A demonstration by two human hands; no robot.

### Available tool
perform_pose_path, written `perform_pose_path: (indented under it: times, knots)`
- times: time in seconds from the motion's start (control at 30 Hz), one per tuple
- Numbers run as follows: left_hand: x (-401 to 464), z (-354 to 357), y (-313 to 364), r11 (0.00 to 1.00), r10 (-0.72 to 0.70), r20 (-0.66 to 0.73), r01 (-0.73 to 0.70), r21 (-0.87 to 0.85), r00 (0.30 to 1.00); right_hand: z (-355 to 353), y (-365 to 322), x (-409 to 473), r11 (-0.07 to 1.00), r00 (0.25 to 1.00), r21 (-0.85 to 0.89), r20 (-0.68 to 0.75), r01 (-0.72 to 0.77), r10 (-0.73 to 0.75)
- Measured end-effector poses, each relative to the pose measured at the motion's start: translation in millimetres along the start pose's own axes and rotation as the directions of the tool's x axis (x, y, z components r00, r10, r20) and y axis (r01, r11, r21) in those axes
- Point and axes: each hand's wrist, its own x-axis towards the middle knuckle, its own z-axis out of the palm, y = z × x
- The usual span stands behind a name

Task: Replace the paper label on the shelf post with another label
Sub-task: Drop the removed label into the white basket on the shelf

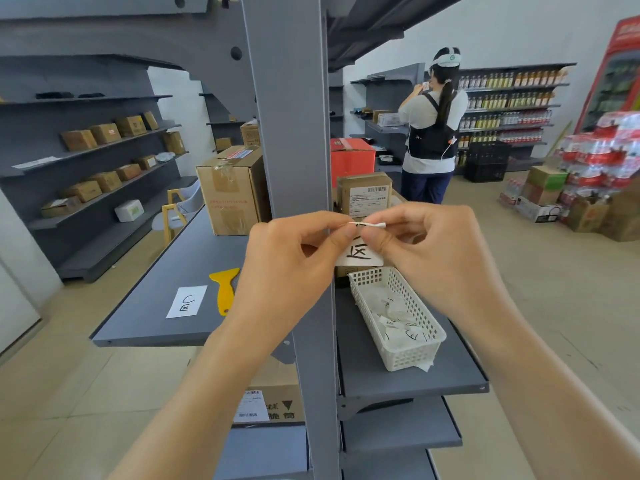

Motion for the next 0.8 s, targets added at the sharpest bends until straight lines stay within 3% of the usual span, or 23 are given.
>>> perform_pose_path:
  times: [0.1, 0.2, 0.27, 0.33, 0.5, 0.63, 0.8]
  knots:
    - [1.7, 12.0, 5.3, 0.999, 0.035, -0.052, -0.036, -0.022, 0.998, -8.7, 3.7, -0.8, 0.999, 0.998, 0.034, -0.054, -0.038, 0.04]
    - [1.9, 28.8, 12.7, 0.994, -0.045, -0.04, 0.041, -0.102, 0.998, -16.0, 9.6, -2.4, 1.0, 0.996, 0.019, -0.091, -0.023, 0.025]
    - [2.3, 36.9, 16.2, 0.959, -0.132, 0.031, 0.136, -0.247, 0.991, -21.9, 12.2, -3.0, 0.999, 0.995, 0.038, -0.101, -0.016, 0.02]
    - [4.0, 44.7, 15.8, 0.923, -0.129, 0.123, 0.165, -0.349, 0.984, -31.8, 15.1, -2.1, 0.999, 0.995, 0.037, -0.104, -0.009, 0.013]
    - [3.6, 62.5, 8.6, 0.996, 0.046, 0.125, -0.036, -0.078, 0.991, -54.0, 31.6, -1.3, 0.993, 0.992, -0.054, 0.077, -0.101, 0.104]
    - [6.3, 80.8, -4.3, 0.998, 0.056, 0.083, -0.058, 0.033, 0.995, -62.4, 47.0, -6.5, 0.964, 0.96, -0.224, 0.203, -0.144, 0.191]
    - [6.5, 102.2, -10.7, 0.983, 0.12, 0.038, -0.124, 0.139, 0.992, -59.4, 65.7, -5.0, 0.888, 0.999, -0.459, -0.017, -0.042, 0.039]
